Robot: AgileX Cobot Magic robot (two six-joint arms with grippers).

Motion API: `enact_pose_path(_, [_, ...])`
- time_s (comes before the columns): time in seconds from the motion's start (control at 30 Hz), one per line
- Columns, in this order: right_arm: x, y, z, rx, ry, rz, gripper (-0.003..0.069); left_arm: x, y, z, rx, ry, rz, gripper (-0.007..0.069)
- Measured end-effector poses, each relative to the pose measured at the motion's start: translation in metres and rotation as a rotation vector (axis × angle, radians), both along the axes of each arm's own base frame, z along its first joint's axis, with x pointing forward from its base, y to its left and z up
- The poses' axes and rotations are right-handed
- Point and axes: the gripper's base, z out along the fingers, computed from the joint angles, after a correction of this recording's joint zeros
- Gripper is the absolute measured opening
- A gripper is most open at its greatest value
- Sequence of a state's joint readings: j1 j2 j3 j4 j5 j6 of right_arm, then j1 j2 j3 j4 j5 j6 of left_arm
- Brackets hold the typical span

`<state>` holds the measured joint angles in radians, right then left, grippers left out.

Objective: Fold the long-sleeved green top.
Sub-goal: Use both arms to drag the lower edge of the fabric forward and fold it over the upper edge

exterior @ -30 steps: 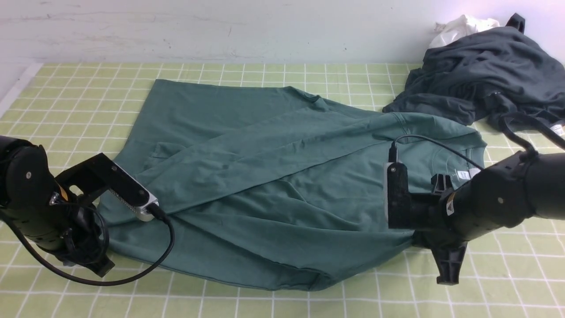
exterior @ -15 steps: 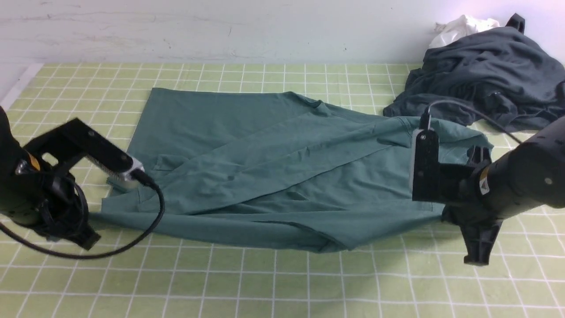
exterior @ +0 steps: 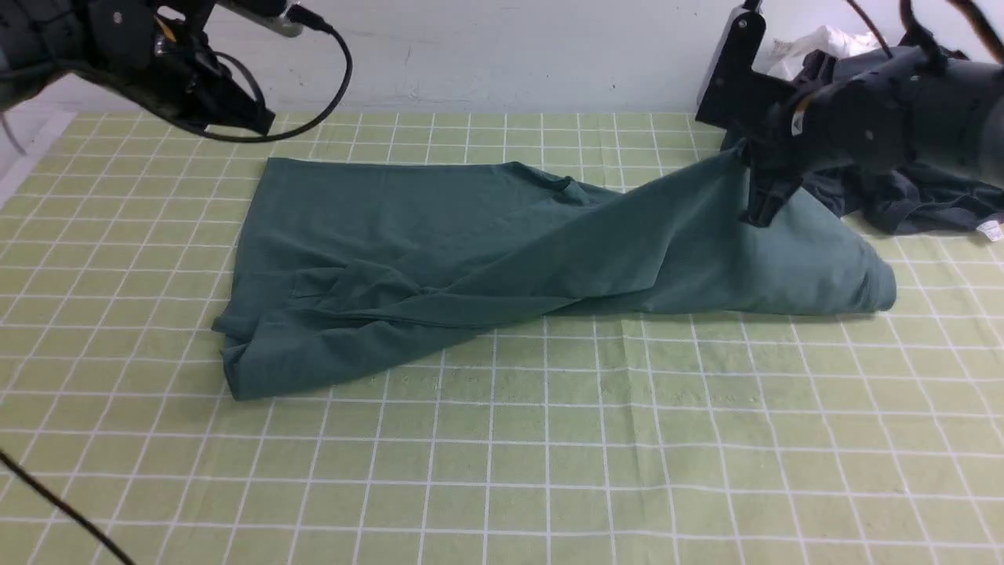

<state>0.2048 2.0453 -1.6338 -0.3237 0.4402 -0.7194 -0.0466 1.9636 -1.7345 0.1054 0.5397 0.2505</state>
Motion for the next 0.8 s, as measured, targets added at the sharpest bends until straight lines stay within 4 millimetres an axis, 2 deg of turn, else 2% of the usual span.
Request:
enact_pose_path(0.03, [0.016,-0.003,-0.008,0.026,0.010,-0.039,-0.0003,0.020,-0.001,-0.015,-0.023,0.022,0.021,0.0017])
enact_pose_path(0.13, [0.029,-0.009,-0.022,0.046,0.087,-0.106,-0.0003,0.033,-0.002,-0.034,-0.056,0.159,0.052,0.0017])
enact_pose_path(0.27, [0.024,-0.014,-0.030,0.033,0.204,-0.159,-0.0003,0.019,-0.007,-0.065,-0.130,0.510,0.039,0.0024])
enact_pose_path(0.33, [0.022,-0.015,-0.031,0.027,0.240,-0.173,-0.0003,0.010,-0.014,-0.085,-0.184,0.680,-0.019,0.0059])
enact_pose_path(0.4, [0.021,-0.015,-0.032,0.025,0.252,-0.177,-0.0003,0.008,-0.017,-0.096,-0.207,0.728,-0.045,0.0099])
enact_pose_path(0.5, [0.021,-0.015,-0.032,0.028,0.258,-0.175,-0.0003,0.008,-0.020,-0.113,-0.241,0.777,-0.057,0.0214])
enact_pose_path(0.53, [0.021,-0.014,-0.032,0.036,0.260,-0.176,-0.0003,0.009,-0.021,-0.118,-0.248,0.787,-0.057,0.0281])
enact_pose_path(0.57, [0.021,-0.014,-0.032,0.036,0.260,-0.176,-0.0003,0.009,-0.021,-0.118,-0.249,0.788,-0.056,0.0290])
enact_pose_path(0.6, [0.020,-0.013,-0.032,0.057,0.266,-0.180,-0.0003,0.009,-0.021,-0.124,-0.256,0.800,-0.050,0.0359])
enact_pose_path(0.67, [0.020,-0.012,-0.032,0.075,0.270,-0.182,-0.0003,0.010,-0.022,-0.127,-0.262,0.808,-0.049,0.0415])
enact_pose_path(0.73, [0.020,-0.011,-0.033,0.089,0.274,-0.185,-0.0003,0.010,-0.023,-0.131,-0.274,0.816,-0.050,0.0438])
enact_pose_path(0.8, [0.020,-0.011,-0.033,0.094,0.275,-0.185,-0.0003,0.010,-0.023,-0.132,-0.282,0.819,-0.054,0.0414])
